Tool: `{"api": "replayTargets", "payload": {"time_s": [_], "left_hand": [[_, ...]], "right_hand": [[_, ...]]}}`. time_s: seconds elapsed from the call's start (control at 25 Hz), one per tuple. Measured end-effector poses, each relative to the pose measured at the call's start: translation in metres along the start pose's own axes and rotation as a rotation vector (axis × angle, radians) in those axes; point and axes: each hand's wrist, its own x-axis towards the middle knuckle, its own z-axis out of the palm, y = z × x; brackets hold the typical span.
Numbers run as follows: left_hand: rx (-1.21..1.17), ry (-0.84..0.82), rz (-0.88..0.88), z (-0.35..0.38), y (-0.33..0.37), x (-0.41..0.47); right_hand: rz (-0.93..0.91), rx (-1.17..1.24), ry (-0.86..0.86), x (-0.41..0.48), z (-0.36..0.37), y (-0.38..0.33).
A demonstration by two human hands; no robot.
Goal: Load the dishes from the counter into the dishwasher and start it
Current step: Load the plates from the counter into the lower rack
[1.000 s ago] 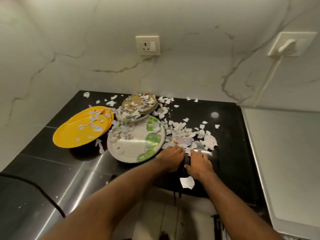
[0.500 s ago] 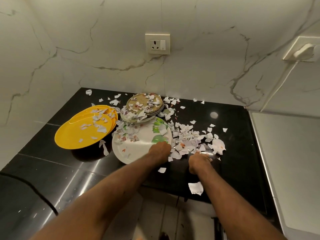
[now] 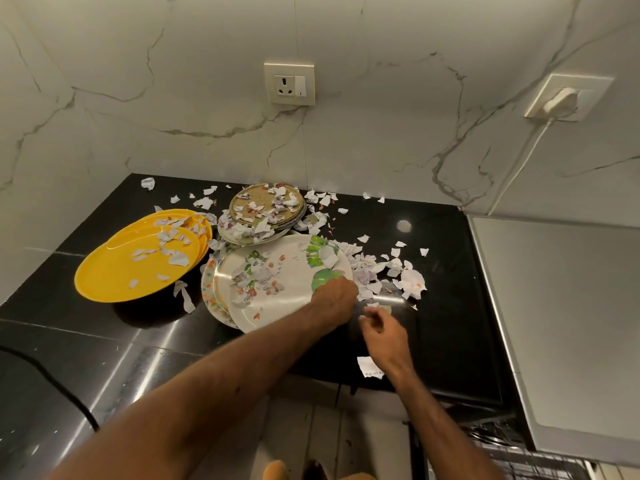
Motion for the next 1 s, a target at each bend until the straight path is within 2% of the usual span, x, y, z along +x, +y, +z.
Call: {"api": "replayTargets", "payload": {"time_s": [0.08,0.16,0.2,0.32,0.4,0.48,0.56,0.72,0.84,0.92,1.0], "left_hand": [[0.028,0.022,0.030,-0.005,0.010,0.003],[0.042,0.050,0.054,-0.013,0.019,0.004],[0.031,0.064,0.065,-0.016,0.022,0.004],[-0.054,0.073,0.102,-0.021,0.030,0.006],[-0.210,0.055,0.156,-0.019,0.031,0.006],[-0.482,0.026,0.250,-0.015,0.025,-0.002],[-0.577,-0.014,0.397,-0.006,0.011,-0.014],[-0.238,-0.078,0.593,0.016,-0.007,-0.028],[-0.100,-0.071,0.680,0.014,-0.004,-0.023],[-0.015,-0.052,0.694,0.006,-0.012,-0.014],[0.000,-0.060,0.622,-0.008,-0.029,-0.005]], "right_hand": [[0.150,0.342,-0.288,-0.003,0.005,-0.008],[0.211,0.519,-0.395,-0.001,0.010,-0.016],[0.226,0.555,-0.386,-0.001,0.014,-0.019],[0.267,0.579,-0.223,0.000,0.021,-0.021],[0.294,0.579,-0.063,0.001,0.019,-0.020],[0.291,0.605,0.021,0.003,0.012,-0.009],[0.256,0.605,0.081,0.001,-0.001,0.003],[0.237,0.711,0.190,-0.005,-0.033,0.015],[0.224,0.748,0.228,-0.018,-0.051,0.014],[0.201,0.764,0.276,-0.027,-0.063,0.011],[0.194,0.748,0.306,-0.034,-0.075,0.011]]}}
